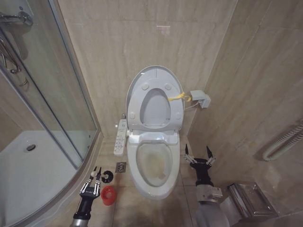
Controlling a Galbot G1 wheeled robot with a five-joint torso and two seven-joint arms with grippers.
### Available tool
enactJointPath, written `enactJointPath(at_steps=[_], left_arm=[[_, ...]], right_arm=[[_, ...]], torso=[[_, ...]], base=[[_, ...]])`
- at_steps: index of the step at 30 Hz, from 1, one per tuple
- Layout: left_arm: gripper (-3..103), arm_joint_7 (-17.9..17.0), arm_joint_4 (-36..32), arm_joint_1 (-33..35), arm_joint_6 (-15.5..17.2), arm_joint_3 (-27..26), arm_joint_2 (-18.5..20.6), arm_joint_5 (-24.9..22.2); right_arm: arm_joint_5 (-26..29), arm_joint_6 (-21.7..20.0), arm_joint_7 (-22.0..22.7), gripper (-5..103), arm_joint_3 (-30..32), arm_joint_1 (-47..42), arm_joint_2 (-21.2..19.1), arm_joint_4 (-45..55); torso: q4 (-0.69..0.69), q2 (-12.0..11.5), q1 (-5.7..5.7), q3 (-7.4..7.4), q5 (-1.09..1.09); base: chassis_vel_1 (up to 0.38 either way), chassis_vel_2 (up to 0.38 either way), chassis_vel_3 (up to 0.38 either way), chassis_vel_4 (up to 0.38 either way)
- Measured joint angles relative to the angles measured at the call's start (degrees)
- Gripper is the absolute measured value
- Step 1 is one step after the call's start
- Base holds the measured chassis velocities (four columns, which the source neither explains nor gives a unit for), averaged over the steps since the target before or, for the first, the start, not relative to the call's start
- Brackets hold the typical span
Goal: Open the toilet lid, clean the toilet bowl with a toilet brush, close the toilet lid, and flush.
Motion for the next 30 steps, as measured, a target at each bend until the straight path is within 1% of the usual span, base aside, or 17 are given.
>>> enactJointPath(at_steps=[2, 3, 6, 7, 10, 12, 13, 15, 16, 19, 20, 22, 23, 26, 27, 30], left_arm=[[19, -0.7, -4.1, 2.4, 0.2, 0.1, 0.1, 0.7], [19, -0.7, -4.1, 2.4, 0.2, 0.1, 0.1, 0.7], [19, -1.9, -11.5, 5.9, 1.1, 1.1, -0.1, 2.0], [19, -1.9, -11.5, 5.9, 1.1, 1.1, -0.1, 2.0], [19, -2.8, -17.0, 8.2, 1.8, 2.0, -0.3, 3.7], [19, -3.0, -17.9, 8.6, 2.0, 2.1, -0.3, 3.9], [19, -3.5, -21.8, 9.4, 3.7, 2.7, 0.5, 4.4], [19, -4.1, -24.8, 8.9, 6.6, 4.1, 1.6, 4.2], [19, -4.1, -24.8, 8.9, 6.6, 4.1, 1.6, 4.2], [19, -4.3, -26.0, 6.8, 9.2, 6.7, 2.8, 3.7], [19, -4.3, -26.0, 6.8, 9.2, 6.7, 2.8, 3.7], [19, -4.2, -26.4, 4.7, 10.9, 8.4, 3.7, 2.9], [19, -4.2, -26.4, 4.7, 10.9, 8.4, 3.7, 2.9], [19, -4.1, -26.4, 0.1, 13.7, 10.4, 5.9, 0.8], [19, -4.1, -26.4, 0.1, 13.7, 10.4, 5.9, 0.8], [19, -3.3, -24.8, -4.7, 15.7, 12.3, 8.7, -2.6]], right_arm=[[0.0, 0.0, 0.0, 100, 0.0, 0.0, 0.0, 0.0], [0.0, 0.0, 0.0, 100, 0.0, 0.0, 0.0, 0.0], [0.0, 0.0, 0.0, 100, 0.0, 0.0, 0.0, 0.0], [0.0, 0.0, 0.0, 100, 0.0, 0.0, 0.0, 0.0], [0.0, 0.0, 0.0, 100, 0.0, 0.0, 0.0, 0.0], [0.0, 0.0, 0.0, 100, 0.0, 0.0, 0.0, 0.0], [0.0, 0.0, 0.0, 100, 0.0, 0.0, 0.0, 0.0], [0.0, 0.0, 0.0, 100, 0.0, 0.0, 0.0, 0.0], [0.0, 0.0, 0.0, 100, 0.0, 0.0, 0.0, 0.0], [0.0, 0.0, 0.0, 100, 0.0, 0.0, 0.0, 0.0], [0.0, 0.0, 0.0, 100, 0.0, 0.0, 0.0, 0.0], [0.0, 0.0, 0.0, 100, 0.0, 0.0, 0.0, 0.0], [0.0, 0.0, 0.0, 100, 0.0, 0.0, 0.0, 0.0], [0.0, 0.0, 0.0, 100, 0.0, 0.0, 0.0, 0.0], [0.0, 0.0, 0.0, 100, 0.0, 0.0, 0.0, 0.0], [0.0, 0.0, 0.0, 100, 0.0, 0.0, 0.0, 0.0]], torso=[[0.01, 0.0, -0.01, 0.00, 0.01], [0.01, 0.0, -0.01, 0.00, 0.01], [0.00, 0.0, 0.00, 0.01, 0.01], [0.00, 0.0, 0.00, 0.01, 0.01], [-0.01, 0.0, 0.03, 0.01, 0.00], [0.00, 0.0, 0.04, 0.01, 0.01], [0.00, 0.0, 0.02, 0.01, 0.00], [0.00, 0.0, 0.00, 0.00, 0.01], [0.00, 0.0, 0.00, 0.00, 0.01], [-0.01, 0.0, -0.01, 0.00, 0.00], [-0.01, 0.0, -0.01, 0.00, 0.00], [0.00, 0.0, 0.00, 0.01, 0.00], [0.00, 0.0, 0.00, 0.01, 0.00], [0.00, 0.0, 0.01, 0.01, 0.00], [0.00, 0.0, 0.01, 0.01, 0.00], [0.00, 0.0, 0.01, 0.01, 0.00]], base=[[0.000, 0.000, 0.000, 0.000], [0.000, 0.000, 0.000, 0.000], [-0.074, 0.049, 0.066, -0.062], [-0.078, 0.057, 0.093, -0.078], [-0.070, 0.081, 0.060, -0.059], [-0.049, 0.068, 0.035, -0.047], [0.000, 0.000, 0.000, 0.000], [0.000, 0.000, 0.000, 0.000], [0.000, 0.000, 0.000, 0.000], [0.000, 0.000, 0.000, 0.000], [0.000, 0.000, 0.000, 0.000], [0.000, 0.000, 0.000, 0.000], [0.000, 0.000, 0.000, 0.000], [0.000, 0.000, 0.000, 0.000], [0.000, 0.000, 0.000, 0.000], [0.000, 0.000, 0.000, 0.000]])
